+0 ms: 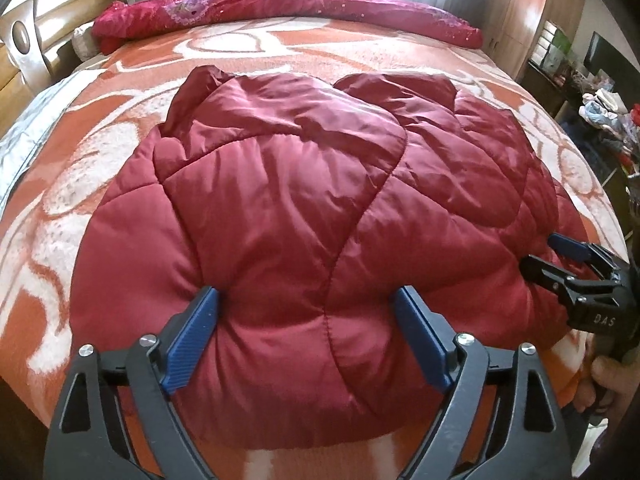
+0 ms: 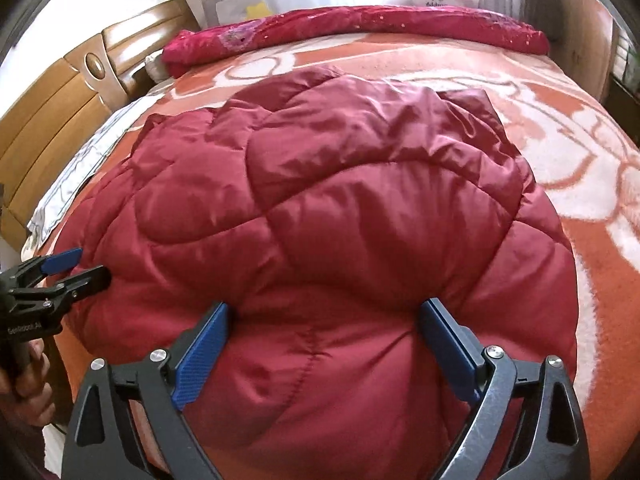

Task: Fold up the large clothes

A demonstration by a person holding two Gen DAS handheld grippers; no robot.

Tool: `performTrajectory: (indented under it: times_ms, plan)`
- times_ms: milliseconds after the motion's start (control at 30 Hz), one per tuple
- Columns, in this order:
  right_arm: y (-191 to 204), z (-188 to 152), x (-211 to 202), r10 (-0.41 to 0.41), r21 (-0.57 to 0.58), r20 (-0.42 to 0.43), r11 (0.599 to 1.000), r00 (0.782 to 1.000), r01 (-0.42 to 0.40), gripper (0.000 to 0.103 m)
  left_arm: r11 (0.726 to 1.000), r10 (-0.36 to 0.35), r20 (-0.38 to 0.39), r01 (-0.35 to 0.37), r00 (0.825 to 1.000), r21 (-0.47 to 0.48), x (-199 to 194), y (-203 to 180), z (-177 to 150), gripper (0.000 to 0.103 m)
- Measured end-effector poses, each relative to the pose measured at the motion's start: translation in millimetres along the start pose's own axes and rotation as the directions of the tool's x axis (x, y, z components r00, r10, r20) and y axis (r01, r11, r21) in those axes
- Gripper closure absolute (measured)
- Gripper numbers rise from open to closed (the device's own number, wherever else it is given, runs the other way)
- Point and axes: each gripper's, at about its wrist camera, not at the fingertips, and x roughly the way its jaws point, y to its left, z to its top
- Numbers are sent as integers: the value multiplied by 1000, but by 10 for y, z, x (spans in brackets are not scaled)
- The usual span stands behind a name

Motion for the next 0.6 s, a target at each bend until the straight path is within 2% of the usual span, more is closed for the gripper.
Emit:
performTrajectory:
  times_ms: [200,333,400,467,600]
  plan:
    - [49,-23,-25,-14,-1,-1,1000,1000,14,8,1000,9,-14,-8,1000,9,71,-5,44,7]
    - [170,99,-249,-39,-34,71,999,997,41,10,1000,4,-20,-4,1000,9,77,-1,64,6]
    - [196,173,-298,-16,-34,90,999,996,19,10,1000,6,-22,-5,1000,11,78,-7,70,6]
    - [193,248,-230,9,-27,72,1000,997,-7,10,1000,6,-22,-6,1000,11,82,-14,78,6]
    - [132,250,111,-7,-24,-7,1000,1000,7,7,1000,6,-22,-6,1000,15,88,-23,83,5]
